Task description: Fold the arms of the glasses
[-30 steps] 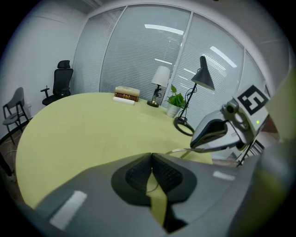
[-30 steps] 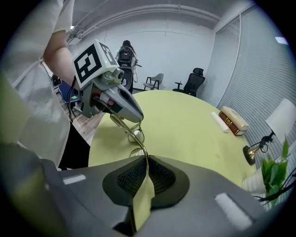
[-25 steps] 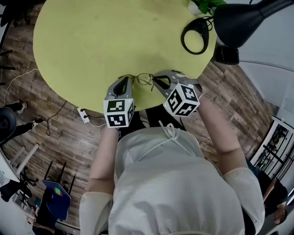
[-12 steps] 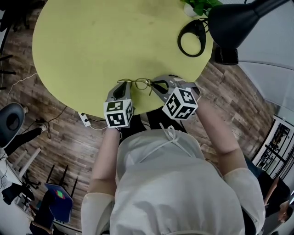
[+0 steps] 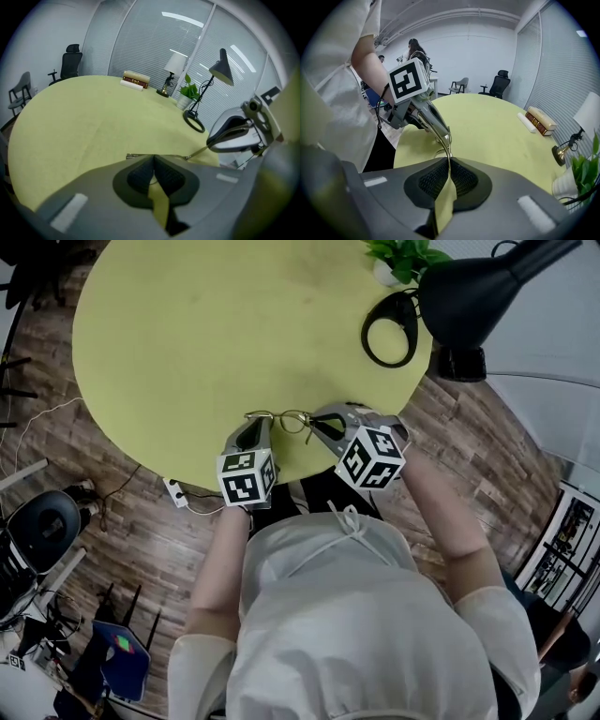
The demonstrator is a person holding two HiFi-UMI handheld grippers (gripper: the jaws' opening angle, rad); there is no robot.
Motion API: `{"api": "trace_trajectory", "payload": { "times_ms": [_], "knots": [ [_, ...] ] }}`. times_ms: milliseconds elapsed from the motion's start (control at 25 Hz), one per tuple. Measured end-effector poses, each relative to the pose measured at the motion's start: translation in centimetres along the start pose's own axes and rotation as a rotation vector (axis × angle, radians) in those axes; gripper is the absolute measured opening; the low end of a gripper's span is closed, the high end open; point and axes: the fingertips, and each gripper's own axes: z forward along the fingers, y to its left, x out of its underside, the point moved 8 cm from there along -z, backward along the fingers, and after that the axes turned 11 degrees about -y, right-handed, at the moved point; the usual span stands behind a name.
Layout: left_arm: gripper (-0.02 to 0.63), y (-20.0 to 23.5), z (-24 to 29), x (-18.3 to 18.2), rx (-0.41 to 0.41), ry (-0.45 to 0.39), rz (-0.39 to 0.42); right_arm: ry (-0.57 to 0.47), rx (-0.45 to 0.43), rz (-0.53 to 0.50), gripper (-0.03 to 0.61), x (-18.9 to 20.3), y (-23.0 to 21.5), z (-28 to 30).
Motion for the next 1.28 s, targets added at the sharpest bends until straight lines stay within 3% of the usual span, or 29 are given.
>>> {"api": "trace_trajectory", "payload": {
  "times_ms": [160,440,600,880,1280],
  "knots": [
    [0.006,-0.5,-0.9,0.2,0.005,-0.018,-0.016,0.01,-0.007,-0.033,0.015,0.1,-0.5,-0.1],
    [0.006,1.0,-1.4,2.6,-0.044,0.031,-0.101,0.043,-0.045,-0.107,0.015,-0.6,-0.6,0.3],
    [0.006,1.6,-1.0,2.7,-0.045,0.032,-0.08,0.07,-0.065,-0.124,0.015,-1.0,-0.5,0.6],
    [0.006,2.0,-1.0,2.7,-0.018,0.039,-0.122,0.124,-0.07,-0.175,0.017,-1.9,-0.3,1.3],
    [0.006,2.2,-0.9,2.9,0.014,0.032,-0.137,0.135,-0.058,-0.137,0.017,-3.1,-0.4,4.4]
  ]
}}
